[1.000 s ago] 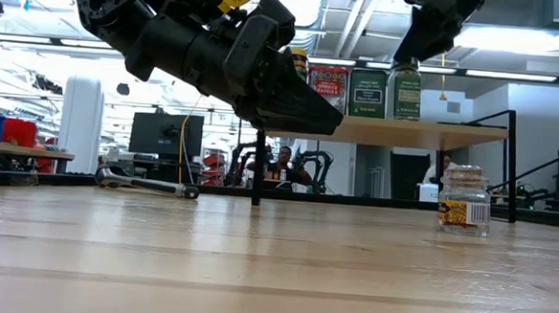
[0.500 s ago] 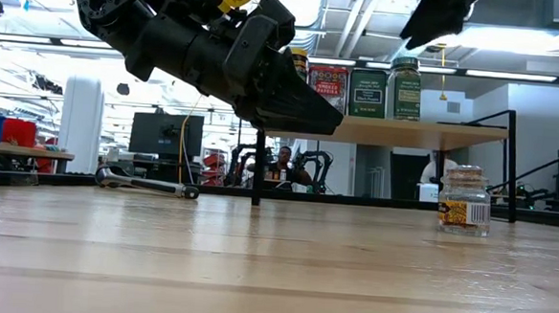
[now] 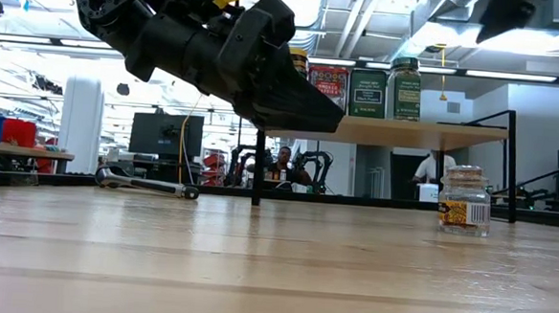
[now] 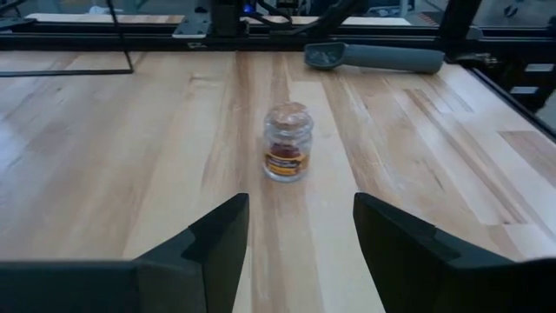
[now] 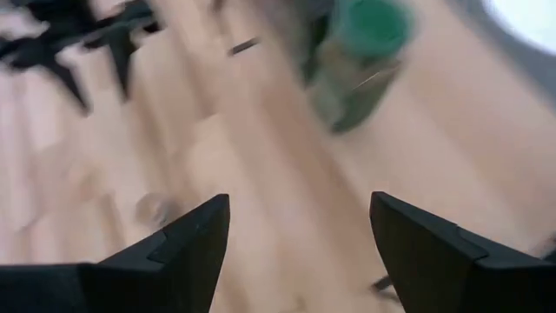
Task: Shelf spices
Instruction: Put the brown seasoning bottle on the shelf
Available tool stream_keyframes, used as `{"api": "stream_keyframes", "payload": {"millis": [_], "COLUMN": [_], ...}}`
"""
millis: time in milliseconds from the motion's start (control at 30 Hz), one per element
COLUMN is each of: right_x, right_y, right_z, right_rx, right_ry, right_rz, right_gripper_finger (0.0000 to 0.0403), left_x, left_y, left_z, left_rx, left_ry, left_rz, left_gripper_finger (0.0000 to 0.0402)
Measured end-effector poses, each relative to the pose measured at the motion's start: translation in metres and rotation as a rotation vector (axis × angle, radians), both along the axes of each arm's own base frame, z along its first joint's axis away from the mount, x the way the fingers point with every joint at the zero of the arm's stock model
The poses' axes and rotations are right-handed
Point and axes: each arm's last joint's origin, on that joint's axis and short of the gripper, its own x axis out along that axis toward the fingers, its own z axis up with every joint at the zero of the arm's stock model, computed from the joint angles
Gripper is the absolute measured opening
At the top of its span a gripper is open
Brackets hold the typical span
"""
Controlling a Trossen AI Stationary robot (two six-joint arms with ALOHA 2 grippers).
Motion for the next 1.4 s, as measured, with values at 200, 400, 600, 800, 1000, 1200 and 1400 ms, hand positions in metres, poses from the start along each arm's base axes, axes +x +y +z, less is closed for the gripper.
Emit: {"api": "stream_keyframes", "payload": {"millis": [200,400,600,800,1000,1200,1400], "right_x": [0.003,0.02,0.035,0.057,0.077,0.09,0.097], "right_y": [0.032,0.068,0.093,0.109,0.12,0.127,0.123], "right_z": [-0.048,-0.107,-0.137,-0.161,-0.18,-0.188,-0.201], "right_rx": [0.107,0.091,-0.079,-0.147,-0.172,-0.154,-0.147], "right_ry": [-0.043,-0.065,-0.031,0.031,0.044,0.028,0.104], "right_rz": [0.13,0.189,0.172,0.166,0.193,0.251,0.271], "right_gripper_finger": [0.0281,0.0281,0.0281,0.0281,0.0281,0.0281,0.0281], "left_x": [0.0,0.0,0.0,0.001,0.002,0.002,0.002], "left_y": [0.0,0.0,0.0,0.0,0.0,0.0,0.001], "left_z": [0.0,0.001,0.001,0.004,0.005,0.005,0.005], "left_rx": [0.02,0.051,0.129,0.172,0.151,0.115,0.093], "left_ry": [-0.002,-0.013,-0.024,-0.053,-0.068,-0.063,-0.062], "left_rz": [-0.009,-0.02,-0.043,-0.054,-0.046,-0.034,-0.013], "left_gripper_finger": [0.0201,0.0201,0.0201,0.0201,0.0201,0.0201,0.0201]}}
